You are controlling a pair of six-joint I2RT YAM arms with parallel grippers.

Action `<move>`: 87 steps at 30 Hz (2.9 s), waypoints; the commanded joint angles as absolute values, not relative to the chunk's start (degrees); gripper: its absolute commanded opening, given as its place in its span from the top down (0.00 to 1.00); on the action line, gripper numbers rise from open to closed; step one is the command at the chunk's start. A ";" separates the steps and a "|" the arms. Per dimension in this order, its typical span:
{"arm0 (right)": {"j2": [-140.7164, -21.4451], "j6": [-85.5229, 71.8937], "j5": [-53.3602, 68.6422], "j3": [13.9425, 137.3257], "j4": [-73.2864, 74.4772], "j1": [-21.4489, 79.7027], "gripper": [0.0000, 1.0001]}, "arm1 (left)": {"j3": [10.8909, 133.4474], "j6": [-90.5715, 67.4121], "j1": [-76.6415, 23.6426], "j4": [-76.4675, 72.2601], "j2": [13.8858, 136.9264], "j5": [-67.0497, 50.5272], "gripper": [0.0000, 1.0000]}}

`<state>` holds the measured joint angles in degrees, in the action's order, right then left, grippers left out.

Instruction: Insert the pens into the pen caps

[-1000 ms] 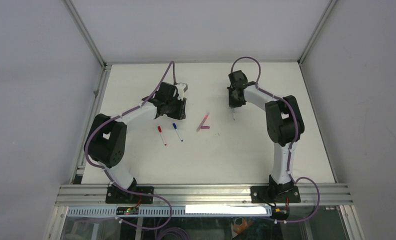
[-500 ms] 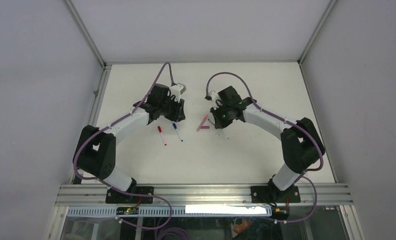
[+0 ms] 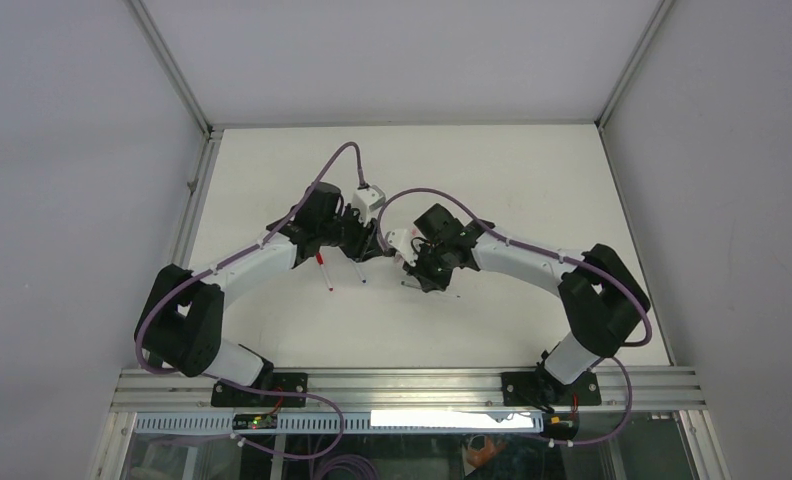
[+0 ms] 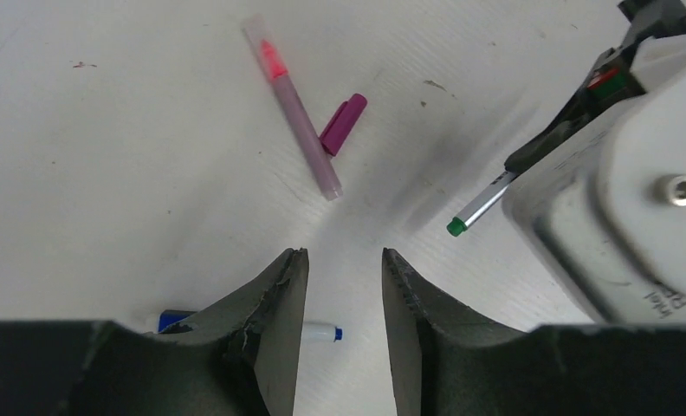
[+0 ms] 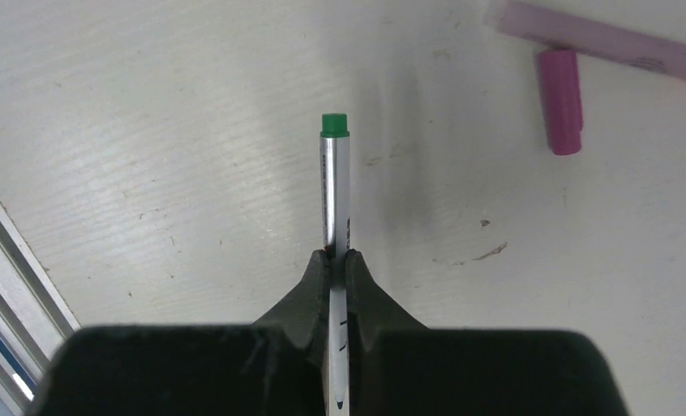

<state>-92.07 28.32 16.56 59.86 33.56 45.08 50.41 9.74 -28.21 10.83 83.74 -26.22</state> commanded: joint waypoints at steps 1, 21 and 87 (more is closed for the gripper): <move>-93.51 33.47 17.14 58.70 31.89 45.78 1.00 | 48.73 12.61 -28.83 6.02 81.33 -29.99 0.62; -86.55 31.42 6.16 60.04 19.64 48.72 0.62 | 46.88 11.79 -30.29 3.23 80.91 -31.77 0.62; -37.91 0.21 -31.58 35.71 -4.85 41.93 0.01 | 73.92 30.21 -49.75 16.99 117.85 -22.43 0.94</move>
